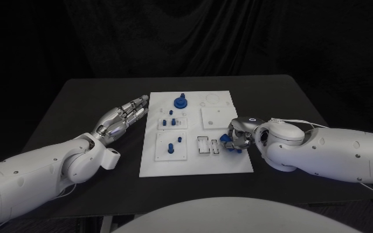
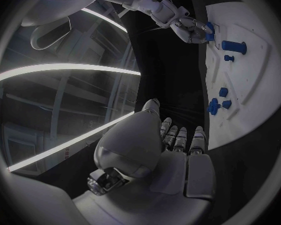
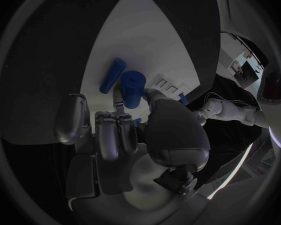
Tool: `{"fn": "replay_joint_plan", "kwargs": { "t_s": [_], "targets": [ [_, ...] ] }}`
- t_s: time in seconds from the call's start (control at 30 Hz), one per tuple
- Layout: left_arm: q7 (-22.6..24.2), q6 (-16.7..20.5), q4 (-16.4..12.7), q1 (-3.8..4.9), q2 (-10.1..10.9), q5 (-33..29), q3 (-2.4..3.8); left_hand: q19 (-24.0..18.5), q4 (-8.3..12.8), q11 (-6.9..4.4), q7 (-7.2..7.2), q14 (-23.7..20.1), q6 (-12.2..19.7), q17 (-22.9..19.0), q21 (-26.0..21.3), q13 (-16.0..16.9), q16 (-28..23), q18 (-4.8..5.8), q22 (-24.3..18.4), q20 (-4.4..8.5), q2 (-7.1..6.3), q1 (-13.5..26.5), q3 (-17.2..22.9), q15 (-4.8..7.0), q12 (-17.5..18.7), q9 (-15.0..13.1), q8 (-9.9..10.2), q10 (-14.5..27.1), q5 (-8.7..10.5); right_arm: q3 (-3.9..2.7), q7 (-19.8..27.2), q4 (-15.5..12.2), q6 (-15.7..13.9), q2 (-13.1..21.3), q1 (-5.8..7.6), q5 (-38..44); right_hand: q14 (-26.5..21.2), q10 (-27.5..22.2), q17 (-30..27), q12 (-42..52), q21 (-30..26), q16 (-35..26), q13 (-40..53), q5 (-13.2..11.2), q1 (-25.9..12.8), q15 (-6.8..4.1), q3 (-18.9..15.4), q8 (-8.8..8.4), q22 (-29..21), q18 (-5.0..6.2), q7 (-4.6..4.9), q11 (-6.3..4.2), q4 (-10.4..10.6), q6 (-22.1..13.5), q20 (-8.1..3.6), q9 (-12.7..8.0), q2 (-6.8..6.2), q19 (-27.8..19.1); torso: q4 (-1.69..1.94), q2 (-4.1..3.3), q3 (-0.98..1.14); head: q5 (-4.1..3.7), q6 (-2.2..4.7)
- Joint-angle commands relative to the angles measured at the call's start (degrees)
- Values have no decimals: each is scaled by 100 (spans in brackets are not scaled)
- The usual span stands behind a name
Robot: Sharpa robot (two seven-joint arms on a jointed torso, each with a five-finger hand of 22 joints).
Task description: Assemble the parts on the task board
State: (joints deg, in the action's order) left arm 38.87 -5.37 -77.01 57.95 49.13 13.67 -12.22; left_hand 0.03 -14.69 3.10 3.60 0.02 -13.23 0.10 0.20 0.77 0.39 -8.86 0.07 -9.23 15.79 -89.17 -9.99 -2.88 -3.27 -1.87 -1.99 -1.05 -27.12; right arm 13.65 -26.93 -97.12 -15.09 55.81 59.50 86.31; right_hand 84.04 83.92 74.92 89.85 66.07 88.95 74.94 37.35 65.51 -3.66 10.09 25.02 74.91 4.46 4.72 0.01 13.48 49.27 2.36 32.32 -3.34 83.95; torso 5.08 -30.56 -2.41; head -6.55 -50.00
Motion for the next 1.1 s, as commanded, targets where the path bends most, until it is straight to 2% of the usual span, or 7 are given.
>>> {"fn": "replay_joint_plan", "kwargs": {
  "t_s": [0.03,0.07,0.3,0.53,0.73,0.9,1.1],
  "targets": [
    [77,-114,0,-19,-13,-2,5,-3,14,50,39,-2,-7,-10,-20,10,-39,-120,-7,-48,-7,-47,38,-44,-35,-5,-25,-18,-39,56,133,34,-190,21,-85,-976,561,608,1337,15,49,31,1506,436,225,-32,456,117,916,8,-85,-25,-427,109,-12,116,75,8,2,-2,2,19,0],
    [75,-118,2,-22,-14,-2,5,-3,14,50,39,-2,-7,-10,-20,10,-39,-120,-7,-48,-7,-47,38,-44,-35,-5,-25,-18,-39,55,155,30,-269,34,-85,-1135,562,608,1337,15,65,31,1506,578,280,-42,546,169,919,6,-96,-37,-526,113,-23,186,64,10,2,-2,2,20,0],
    [62,-139,10,-33,-17,-2,5,-3,18,76,67,-2,-7,-10,-20,11,-39,-123,-7,-68,-7,-43,53,-68,-42,-4,-27,-23,-35,32,364,-61,-841,182,-54,-2179,563,608,1343,15,64,35,1506,640,264,-49,688,277,915,7,-105,-46,-662,79,-35,350,58,1,3,-1,1,55,0],
    [39,-158,25,-38,-33,-2,5,-3,17,84,76,-2,-10,-10,-20,12,-39,-124,-7,-79,-7,-39,57,-78,-45,-4,-28,-25,-30,16,547,-285,-1057,339,195,-3289,561,608,1337,15,0,33,1506,664,176,-52,735,334,896,20,-107,-49,-685,59,-38,438,56,-23,0,0,2,99,0],
    [36,-161,39,-39,-56,-2,5,-3,16,88,80,-2,-13,-10,-20,13,-39,-125,-7,-89,-7,-36,60,-85,-49,-5,-29,-27,-26,13,630,-468,-872,358,341,-3846,561,608,1334,15,-25,33,1506,472,25,-52,805,381,886,27,-108,-49,-694,-21,-39,554,104,-43,5,-4,2,117,0],
    [39,-166,40,-40,-66,-2,5,-3,16,91,86,-2,-13,-10,-20,13,-39,-127,-7,-102,-9,-33,63,-92,-50,-4,-30,-28,-20,15,557,-457,-507,248,377,-3990,556,608,1315,15,-113,26,1506,181,-95,-35,837,358,860,43,-81,-26,-676,-126,-26,607,150,-77,5,-1,-1,148,0],
    [36,-169,36,-41,-70,-2,5,-3,16,92,91,-2,-21,-10,-20,14,-39,-128,-7,-112,-9,-30,67,-96,-53,-5,-32,-30,-18,17,485,-385,-291,88,388,-4043,557,608,1318,15,-154,27,1506,113,-124,-29,846,351,848,51,-74,-20,-670,-141,-22,617,168,-90,4,-2,-3,193,0]
  ]
}}
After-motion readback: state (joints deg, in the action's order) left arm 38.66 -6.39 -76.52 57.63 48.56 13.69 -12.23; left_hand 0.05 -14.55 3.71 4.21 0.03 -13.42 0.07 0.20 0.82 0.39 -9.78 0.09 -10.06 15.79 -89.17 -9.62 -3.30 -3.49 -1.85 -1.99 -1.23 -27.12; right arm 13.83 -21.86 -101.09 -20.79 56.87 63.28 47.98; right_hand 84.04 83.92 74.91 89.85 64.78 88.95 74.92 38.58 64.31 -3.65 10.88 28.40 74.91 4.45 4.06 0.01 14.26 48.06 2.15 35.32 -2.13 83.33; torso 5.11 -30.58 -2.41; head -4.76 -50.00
